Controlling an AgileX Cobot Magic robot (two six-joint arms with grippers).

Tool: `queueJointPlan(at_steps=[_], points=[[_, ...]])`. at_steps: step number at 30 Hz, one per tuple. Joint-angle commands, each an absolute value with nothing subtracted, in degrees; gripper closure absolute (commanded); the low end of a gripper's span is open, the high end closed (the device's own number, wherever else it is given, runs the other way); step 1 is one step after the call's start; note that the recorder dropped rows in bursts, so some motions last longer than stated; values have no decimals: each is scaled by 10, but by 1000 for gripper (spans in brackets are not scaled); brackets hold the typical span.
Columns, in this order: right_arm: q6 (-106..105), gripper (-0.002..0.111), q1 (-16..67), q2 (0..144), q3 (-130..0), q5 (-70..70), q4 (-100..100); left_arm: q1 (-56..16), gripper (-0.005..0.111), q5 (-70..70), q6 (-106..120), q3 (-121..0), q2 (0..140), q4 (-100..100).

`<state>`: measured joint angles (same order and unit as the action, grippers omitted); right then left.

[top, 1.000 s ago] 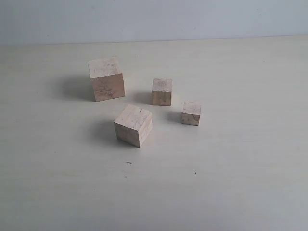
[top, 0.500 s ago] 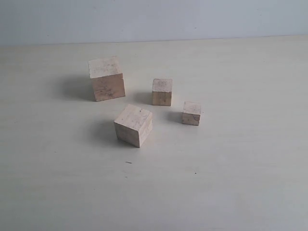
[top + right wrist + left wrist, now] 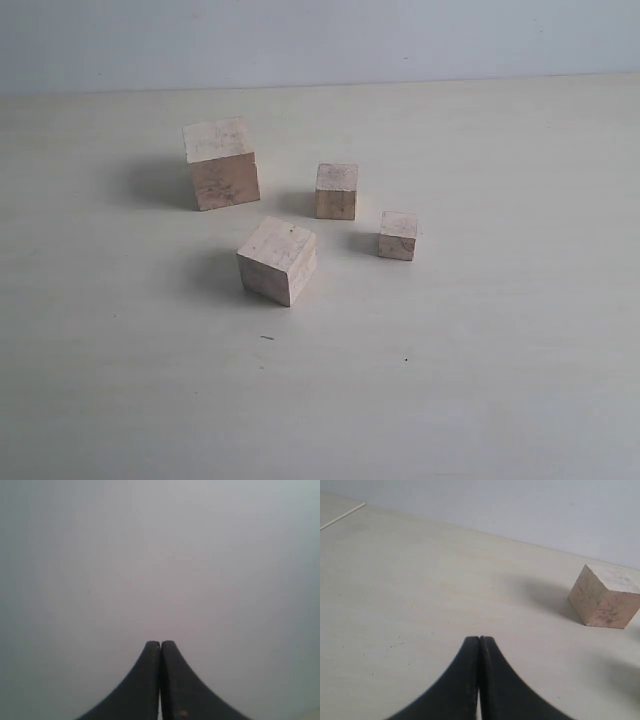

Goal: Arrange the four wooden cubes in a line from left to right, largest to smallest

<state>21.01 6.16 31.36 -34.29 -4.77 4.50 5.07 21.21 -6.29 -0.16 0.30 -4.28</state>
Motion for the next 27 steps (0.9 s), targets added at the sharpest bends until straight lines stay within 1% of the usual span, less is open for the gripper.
queueJointPlan(at_steps=[1,5,7,10,12,18,23,27], points=[[206,108,156,455,-443,60,39,51,107,211,-63,0,0,-48],[130,108,258,583,-508,159,39,51,107,211,-63,0,0,-48],[64,108,306,658,-538,238,58,51,107,211,-63,0,0,-48],[-22,108,358,765,-572,312,121,51,107,211,-63,0,0,-48],[-64,108,379,819,-587,315,157,51,107,211,-63,0,0,-48],[-77,108,393,926,-611,247,248,51,107,211,-63,0,0,-48],[-92,108,393,949,-637,200,300,51,107,211,-63,0,0,-48],[-194,108,393,948,-691,208,300,51,107,211,-63,0,0,-48]])
